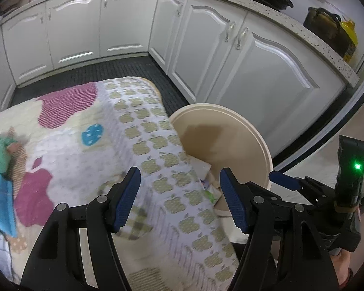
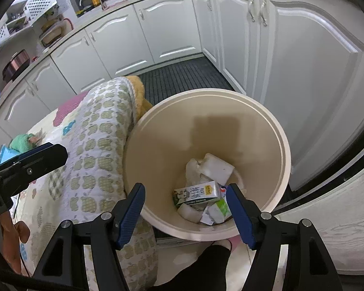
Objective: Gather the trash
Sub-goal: 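Move both open tools back toward the blue wipe pack and medicine box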
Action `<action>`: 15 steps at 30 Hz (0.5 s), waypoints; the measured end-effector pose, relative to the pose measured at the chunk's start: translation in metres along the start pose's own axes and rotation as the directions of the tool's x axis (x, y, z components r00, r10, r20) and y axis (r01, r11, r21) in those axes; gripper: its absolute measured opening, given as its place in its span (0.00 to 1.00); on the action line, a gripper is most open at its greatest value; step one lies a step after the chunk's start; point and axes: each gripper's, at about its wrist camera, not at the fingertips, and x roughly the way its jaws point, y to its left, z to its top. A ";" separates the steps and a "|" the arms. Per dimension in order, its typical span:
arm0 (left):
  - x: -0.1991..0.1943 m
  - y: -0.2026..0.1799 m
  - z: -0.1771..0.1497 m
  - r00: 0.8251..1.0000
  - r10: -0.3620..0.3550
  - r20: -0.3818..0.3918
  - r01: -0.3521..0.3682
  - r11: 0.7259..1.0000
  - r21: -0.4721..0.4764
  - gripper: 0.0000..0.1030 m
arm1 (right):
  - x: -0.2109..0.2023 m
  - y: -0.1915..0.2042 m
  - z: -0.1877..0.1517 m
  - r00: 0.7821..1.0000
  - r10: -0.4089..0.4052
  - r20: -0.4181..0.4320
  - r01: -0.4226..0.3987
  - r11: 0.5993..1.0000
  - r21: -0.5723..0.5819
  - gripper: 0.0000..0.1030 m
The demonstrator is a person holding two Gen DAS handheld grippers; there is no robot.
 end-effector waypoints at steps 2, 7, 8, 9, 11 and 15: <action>-0.006 0.006 -0.003 1.000 0.009 0.007 -0.009 1.000 -0.013 0.65 | -0.003 0.006 0.000 1.000 0.004 0.003 -0.004 1.000 -0.010 0.65; -0.025 0.027 -0.014 0.999 0.037 0.021 -0.036 0.998 -0.050 0.65 | -0.012 0.025 0.000 0.999 0.024 0.022 -0.023 0.999 -0.041 0.70; -0.028 0.031 -0.017 0.999 0.043 0.022 -0.042 0.998 -0.056 0.65 | -0.014 0.030 0.000 0.999 0.033 0.026 -0.032 0.998 -0.049 0.70; -0.035 0.037 -0.021 0.998 0.053 0.025 -0.052 0.996 -0.066 0.65 | -0.015 0.035 0.000 0.999 0.041 0.026 -0.039 0.998 -0.057 0.70; -0.044 0.046 -0.028 0.997 0.066 0.030 -0.063 0.995 -0.078 0.65 | -0.016 0.044 0.000 0.998 0.052 0.023 -0.051 0.996 -0.074 0.71; -0.065 0.066 -0.045 0.993 0.110 0.033 -0.107 0.990 -0.086 0.65 | -0.013 0.068 -0.003 0.996 0.084 0.008 -0.083 0.990 -0.118 0.71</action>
